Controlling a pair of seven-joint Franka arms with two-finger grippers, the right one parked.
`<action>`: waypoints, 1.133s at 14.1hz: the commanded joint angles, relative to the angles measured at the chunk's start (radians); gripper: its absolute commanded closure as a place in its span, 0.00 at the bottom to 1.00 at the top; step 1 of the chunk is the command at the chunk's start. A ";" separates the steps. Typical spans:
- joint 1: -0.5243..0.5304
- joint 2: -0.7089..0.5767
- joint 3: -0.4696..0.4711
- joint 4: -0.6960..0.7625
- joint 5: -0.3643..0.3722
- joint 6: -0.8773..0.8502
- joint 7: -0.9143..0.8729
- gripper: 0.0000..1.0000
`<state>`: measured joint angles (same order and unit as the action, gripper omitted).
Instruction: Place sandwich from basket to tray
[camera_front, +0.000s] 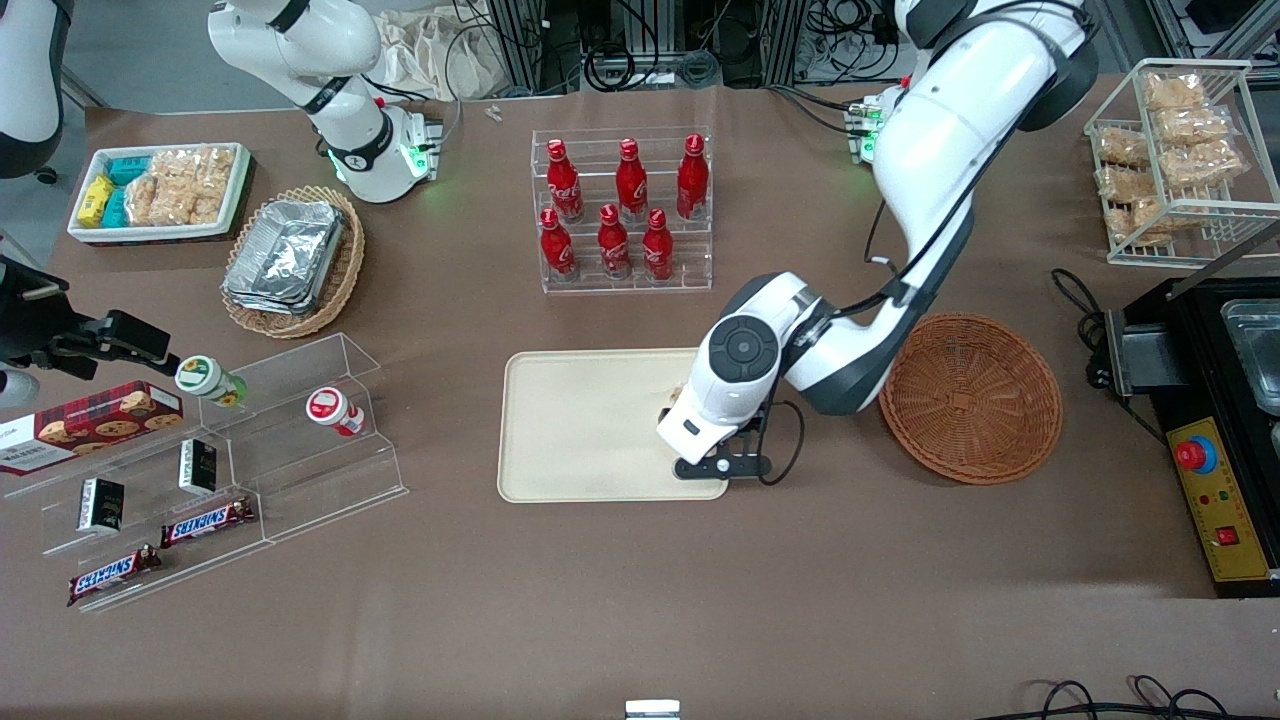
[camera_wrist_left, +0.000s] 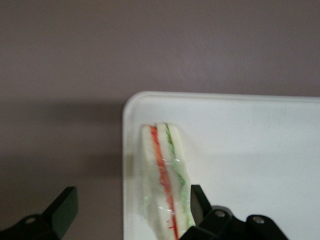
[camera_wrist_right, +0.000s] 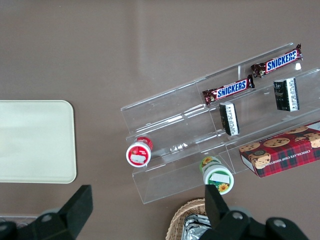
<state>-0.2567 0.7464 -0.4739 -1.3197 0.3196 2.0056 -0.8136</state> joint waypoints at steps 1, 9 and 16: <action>0.074 -0.088 -0.005 0.069 -0.003 -0.151 -0.001 0.00; 0.405 -0.395 -0.003 -0.021 -0.254 -0.344 0.188 0.00; 0.395 -0.510 0.251 -0.110 -0.318 -0.413 0.499 0.00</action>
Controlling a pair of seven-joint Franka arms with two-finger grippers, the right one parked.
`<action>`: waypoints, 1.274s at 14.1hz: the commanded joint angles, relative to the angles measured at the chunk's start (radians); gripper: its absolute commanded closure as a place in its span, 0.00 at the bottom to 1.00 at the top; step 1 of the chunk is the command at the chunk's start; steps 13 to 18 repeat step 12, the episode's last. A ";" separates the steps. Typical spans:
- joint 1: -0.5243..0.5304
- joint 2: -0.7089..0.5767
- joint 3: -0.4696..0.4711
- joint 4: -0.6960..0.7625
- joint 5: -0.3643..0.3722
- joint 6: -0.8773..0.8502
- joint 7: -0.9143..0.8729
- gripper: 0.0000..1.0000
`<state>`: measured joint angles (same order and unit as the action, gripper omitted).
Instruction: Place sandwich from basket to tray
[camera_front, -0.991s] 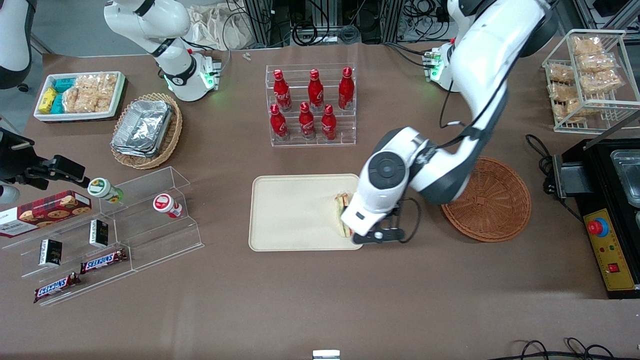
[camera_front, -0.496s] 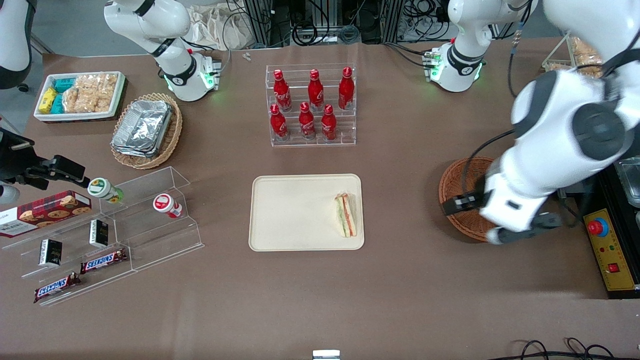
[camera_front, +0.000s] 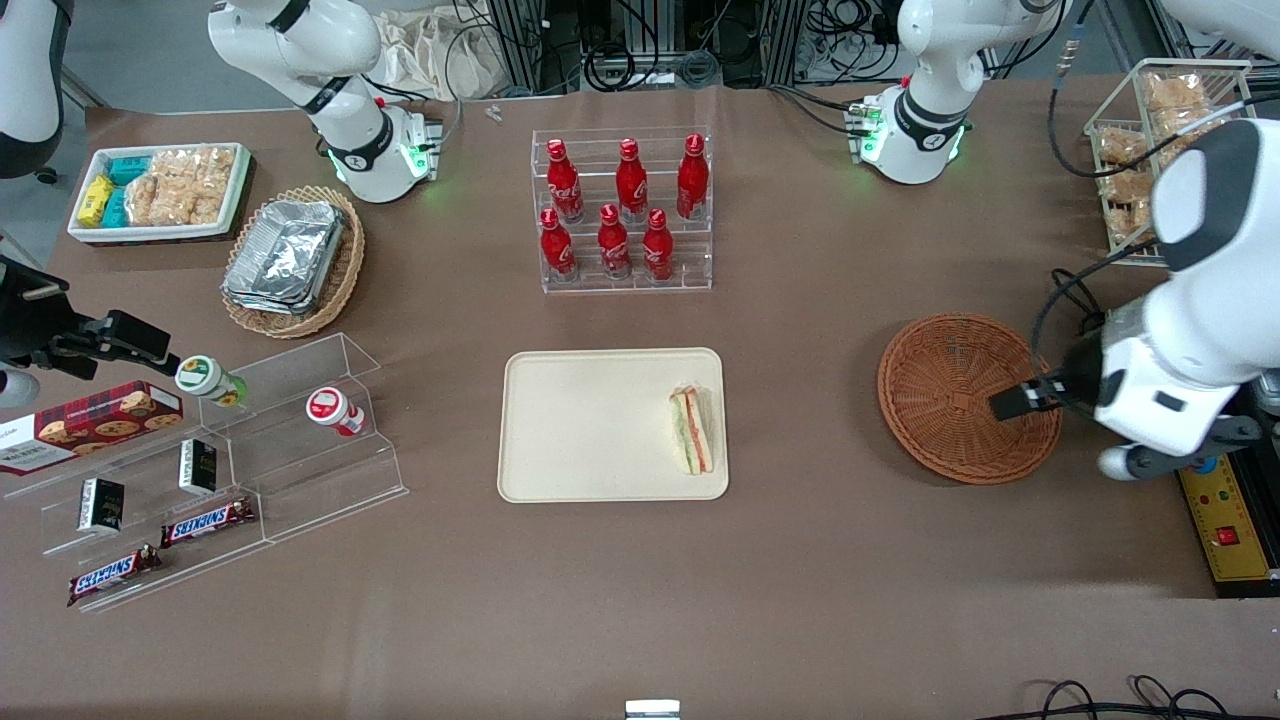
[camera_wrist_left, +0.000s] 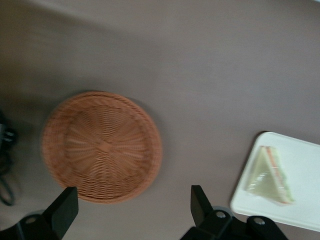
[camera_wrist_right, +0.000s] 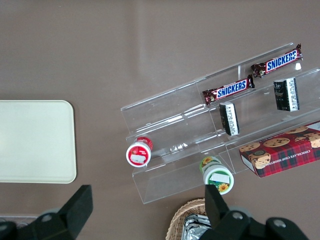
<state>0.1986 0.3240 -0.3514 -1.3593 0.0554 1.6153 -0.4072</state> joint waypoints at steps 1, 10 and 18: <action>-0.111 -0.130 0.199 -0.130 -0.071 -0.017 0.160 0.00; -0.229 -0.251 0.443 -0.267 -0.077 0.005 0.451 0.00; -0.234 -0.223 0.440 -0.244 -0.036 -0.008 0.481 0.00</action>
